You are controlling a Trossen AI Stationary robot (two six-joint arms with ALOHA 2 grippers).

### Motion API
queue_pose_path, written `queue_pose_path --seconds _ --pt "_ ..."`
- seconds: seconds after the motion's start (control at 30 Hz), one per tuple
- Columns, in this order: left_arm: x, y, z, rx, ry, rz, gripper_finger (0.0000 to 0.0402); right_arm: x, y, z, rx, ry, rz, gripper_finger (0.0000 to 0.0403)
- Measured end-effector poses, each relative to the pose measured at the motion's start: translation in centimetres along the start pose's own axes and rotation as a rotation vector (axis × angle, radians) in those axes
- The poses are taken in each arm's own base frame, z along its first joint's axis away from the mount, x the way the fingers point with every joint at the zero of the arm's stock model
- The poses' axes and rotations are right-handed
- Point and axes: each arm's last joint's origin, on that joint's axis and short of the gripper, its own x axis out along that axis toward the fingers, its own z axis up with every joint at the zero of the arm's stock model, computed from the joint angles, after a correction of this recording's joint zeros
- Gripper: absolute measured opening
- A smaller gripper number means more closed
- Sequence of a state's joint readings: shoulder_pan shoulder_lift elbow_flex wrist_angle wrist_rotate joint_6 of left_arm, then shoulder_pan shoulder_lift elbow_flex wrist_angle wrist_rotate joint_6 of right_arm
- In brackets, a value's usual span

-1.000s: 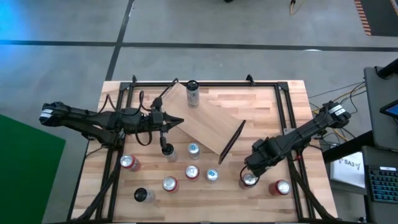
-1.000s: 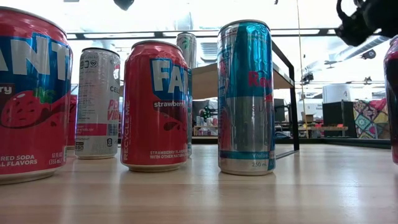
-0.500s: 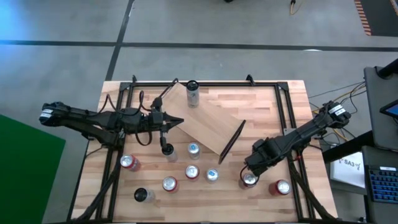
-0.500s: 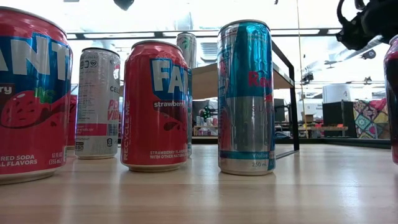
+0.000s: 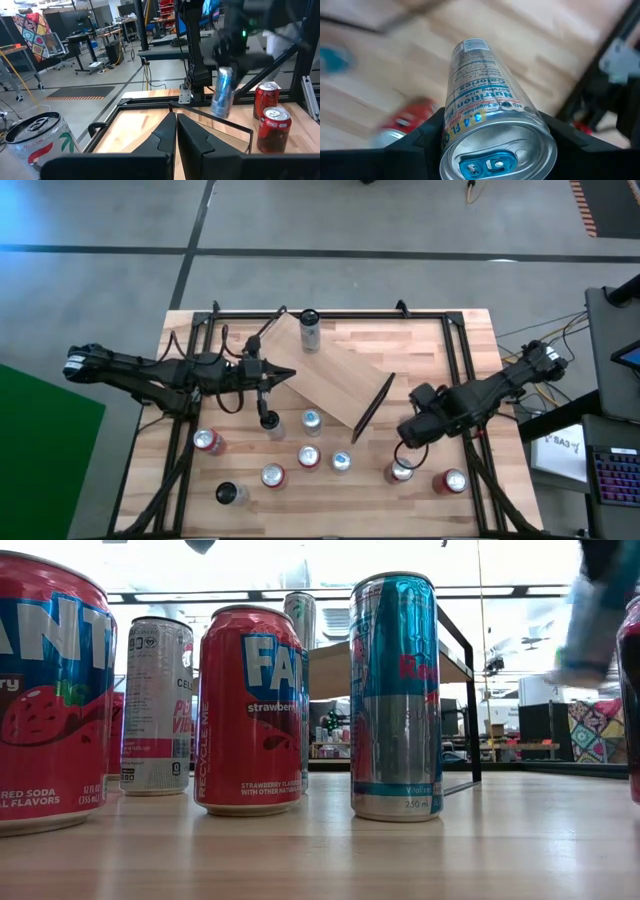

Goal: Place canned beverage on shelf
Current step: Put the silver/blue soda can on the shelf

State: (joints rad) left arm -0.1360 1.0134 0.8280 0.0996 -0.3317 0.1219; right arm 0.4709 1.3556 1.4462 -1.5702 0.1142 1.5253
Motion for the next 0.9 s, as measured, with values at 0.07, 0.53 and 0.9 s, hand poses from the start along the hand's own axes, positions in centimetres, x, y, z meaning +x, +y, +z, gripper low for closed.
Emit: queue_pose_path --seconds 0.07,0.53,0.9 --pt "0.0 0.0 0.0 0.0 0.0 0.0 0.0 -1.6 0.2 0.4 -0.014 -0.069 0.06 0.0222" --pt "0.0 0.0 0.0 -0.003 0.002 -0.004 0.0001 -9.2 0.3 1.9 -0.196 -0.355 0.361 0.0222" --pt "0.0 -0.2 0.3 -0.026 -0.032 -0.08 0.0085 -10.1 2.9 4.2 -0.339 -0.527 0.493 0.0222"
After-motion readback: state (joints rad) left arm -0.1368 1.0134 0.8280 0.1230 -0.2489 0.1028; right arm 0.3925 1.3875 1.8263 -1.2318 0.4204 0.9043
